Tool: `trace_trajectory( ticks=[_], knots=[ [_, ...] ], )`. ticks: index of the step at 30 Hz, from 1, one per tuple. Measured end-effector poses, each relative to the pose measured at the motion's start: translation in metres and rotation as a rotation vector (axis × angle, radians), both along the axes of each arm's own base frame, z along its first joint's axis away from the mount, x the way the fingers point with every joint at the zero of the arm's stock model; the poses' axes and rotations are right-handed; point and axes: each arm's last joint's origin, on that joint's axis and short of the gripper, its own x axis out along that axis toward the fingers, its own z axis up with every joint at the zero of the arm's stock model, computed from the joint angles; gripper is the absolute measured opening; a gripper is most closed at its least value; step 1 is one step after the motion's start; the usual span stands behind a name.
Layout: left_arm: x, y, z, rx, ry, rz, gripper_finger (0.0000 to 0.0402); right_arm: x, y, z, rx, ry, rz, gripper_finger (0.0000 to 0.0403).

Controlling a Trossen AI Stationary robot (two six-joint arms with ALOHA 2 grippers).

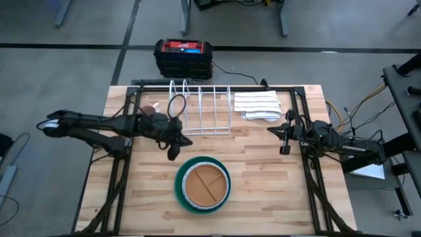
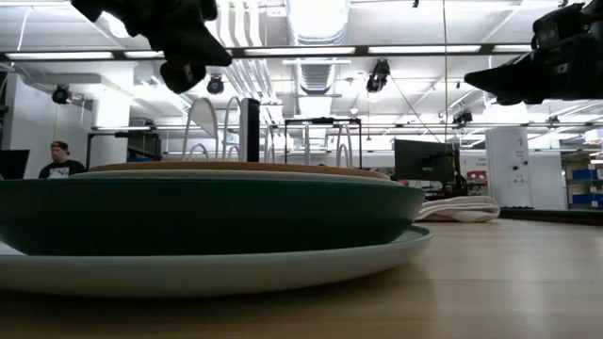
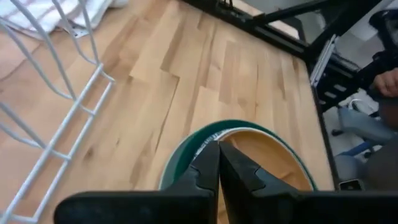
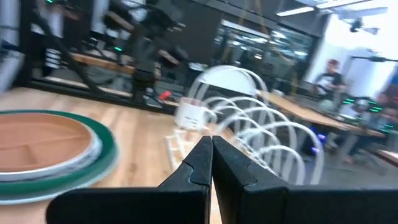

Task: Sort dishes
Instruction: Put the brown plate into the dishwasher rack

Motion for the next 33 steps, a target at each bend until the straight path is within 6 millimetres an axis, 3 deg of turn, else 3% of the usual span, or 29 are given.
trace_trajectory(
  ticks=[4, 13, 20, 27, 33],
  knots=[
    [0.006, -0.008, -0.006, 0.019, 0.017, 0.055, 0.0, 0.0, -0.003, -0.005, 0.064, 0.036, -0.09, 0.0],
    [0.023, -0.013, -0.029, 0.151, 0.116, 0.131, 0.0, 0.0, -0.002, -0.008, 0.281, 0.025, -0.068, 0.0],
    [0.056, -0.019, -0.005, 0.128, 0.12, 0.172, 0.0, 0.0, -0.002, -0.008, 0.273, 0.028, -0.067, 0.0],
    [0.105, -0.071, 0.01, 0.293, 0.43, 0.074, 0.0, 0.002, 0.0, -0.012, 0.309, 0.073, 0.004, 0.0],
    [0.119, -0.117, 0.006, 0.409, 0.685, 0.015, 0.0, 0.004, -0.001, -0.015, 0.311, 0.109, -0.001, 0.0]
  ],
)
